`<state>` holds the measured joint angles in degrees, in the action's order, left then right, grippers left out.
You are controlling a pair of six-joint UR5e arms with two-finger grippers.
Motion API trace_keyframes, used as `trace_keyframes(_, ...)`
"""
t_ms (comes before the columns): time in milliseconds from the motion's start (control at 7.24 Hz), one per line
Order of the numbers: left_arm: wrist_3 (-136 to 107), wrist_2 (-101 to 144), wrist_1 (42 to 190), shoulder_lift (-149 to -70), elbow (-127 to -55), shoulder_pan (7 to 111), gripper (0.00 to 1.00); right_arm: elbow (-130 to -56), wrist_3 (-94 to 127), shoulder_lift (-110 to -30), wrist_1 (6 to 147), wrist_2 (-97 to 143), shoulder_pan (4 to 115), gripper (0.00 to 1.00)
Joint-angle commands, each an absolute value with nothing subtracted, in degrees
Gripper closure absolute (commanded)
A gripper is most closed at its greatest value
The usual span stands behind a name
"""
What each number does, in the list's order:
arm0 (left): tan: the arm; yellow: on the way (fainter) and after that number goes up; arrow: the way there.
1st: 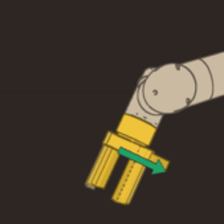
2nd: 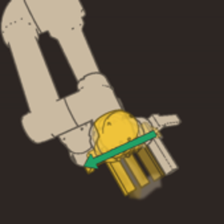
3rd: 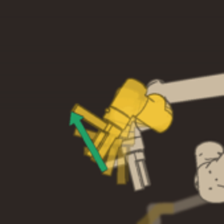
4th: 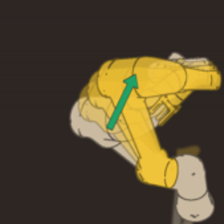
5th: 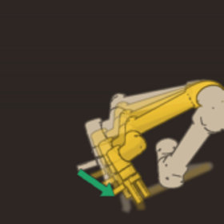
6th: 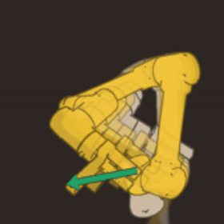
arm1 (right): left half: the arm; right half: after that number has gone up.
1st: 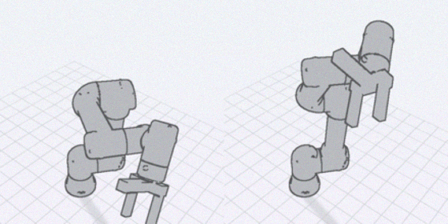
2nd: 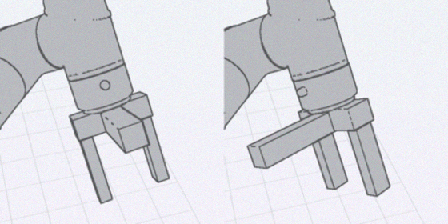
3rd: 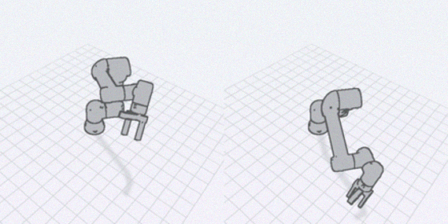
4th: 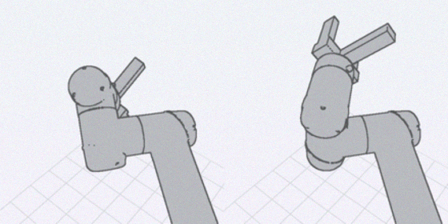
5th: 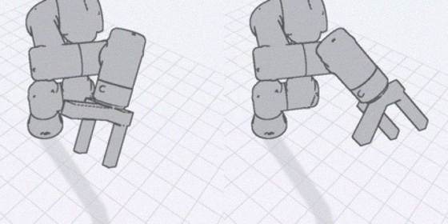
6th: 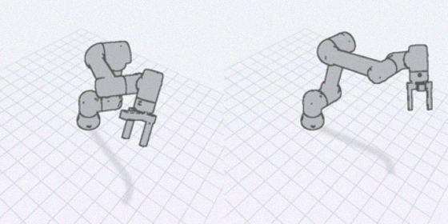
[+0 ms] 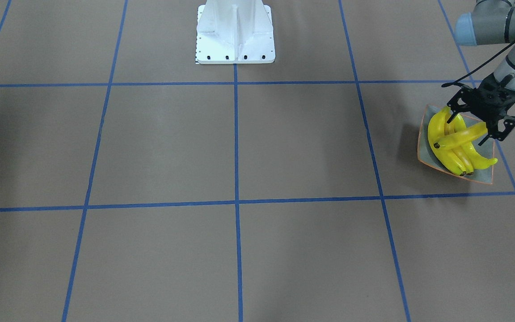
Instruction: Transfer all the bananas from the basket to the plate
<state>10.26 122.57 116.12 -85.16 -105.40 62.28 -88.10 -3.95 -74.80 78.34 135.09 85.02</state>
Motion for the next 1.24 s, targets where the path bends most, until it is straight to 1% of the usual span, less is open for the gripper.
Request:
trace_keyframes(0,10.19,129.16,103.71,-88.4,-105.56,73.5,0.01,-87.2,-4.12,-75.49,78.75,134.83,86.83,0.0)
trace_keyframes(276,9.93,132.1,90.94,-89.99,-105.47,84.06,0.0,-86.49,-4.39,-78.12,78.75,134.39,87.62,0.0)
trace_keyframes(414,9.93,132.01,89.49,-89.3,-104.86,88.37,0.0,-86.48,-4.48,-79.09,79.45,134.04,89.28,0.0)
trace_keyframes(553,8.54,132.1,84.6,-88.86,-103.37,90.24,0.0,-87.27,-4.92,-78.93,84.67,134.29,91.65,0.0)
trace_keyframes(691,4.96,132.97,79.42,-88.94,-103.79,92.09,0.0,-87.36,-10.4,-78.66,88.99,134.12,93.93,0.0)
trace_keyframes(967,7.64,133.16,81.03,-84.57,-105.38,94.21,0.0,-88.93,-13.62,-76.57,99.0,133.86,98.5,0.0)
trace_keyframes(1105,7.39,133.15,80.69,-83.77,-105.73,94.31,0.0,-90.08,-13.62,-77.16,99.31,133.68,98.79,0.0)
